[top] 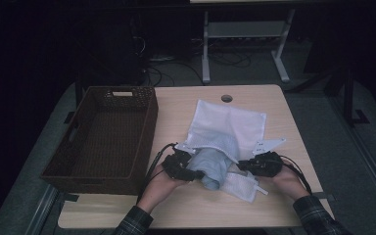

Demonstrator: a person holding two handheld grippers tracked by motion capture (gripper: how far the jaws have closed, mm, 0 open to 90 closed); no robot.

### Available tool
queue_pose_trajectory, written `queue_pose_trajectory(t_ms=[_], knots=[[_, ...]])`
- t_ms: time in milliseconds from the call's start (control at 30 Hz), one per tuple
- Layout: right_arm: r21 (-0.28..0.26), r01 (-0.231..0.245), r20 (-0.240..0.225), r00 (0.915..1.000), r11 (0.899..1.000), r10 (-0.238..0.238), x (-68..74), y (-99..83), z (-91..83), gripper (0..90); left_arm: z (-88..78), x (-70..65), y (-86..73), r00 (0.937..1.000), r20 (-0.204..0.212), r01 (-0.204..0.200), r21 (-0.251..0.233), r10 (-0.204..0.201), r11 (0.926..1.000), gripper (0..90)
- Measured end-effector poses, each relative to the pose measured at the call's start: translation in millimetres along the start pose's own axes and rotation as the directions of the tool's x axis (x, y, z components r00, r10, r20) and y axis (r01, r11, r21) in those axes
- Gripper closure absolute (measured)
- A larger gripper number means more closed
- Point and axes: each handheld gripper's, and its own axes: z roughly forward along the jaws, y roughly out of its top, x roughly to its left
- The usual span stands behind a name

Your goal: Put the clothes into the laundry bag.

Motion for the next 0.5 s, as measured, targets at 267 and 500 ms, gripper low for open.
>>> queue_pose_trajectory(t_ms=[267, 500], knots=[[-0.018, 0.006, -0.007, 1.0, 1.0, -0.006, 3.0, 3.4, -2.5, 83.2, -7.5, -4.4, 5.5, 0.9995, -0.031, 0.005, -0.059, -0.007, 0.9982, 69.7], [-0.041, 0.012, -0.014, 0.9998, 0.999, -0.013, 7.1, 8.6, -4.2, 84.9, -9.9, -7.1, 8.7, 0.9978, -0.067, -0.006, -0.121, -0.002, 0.9927, 71.0]])
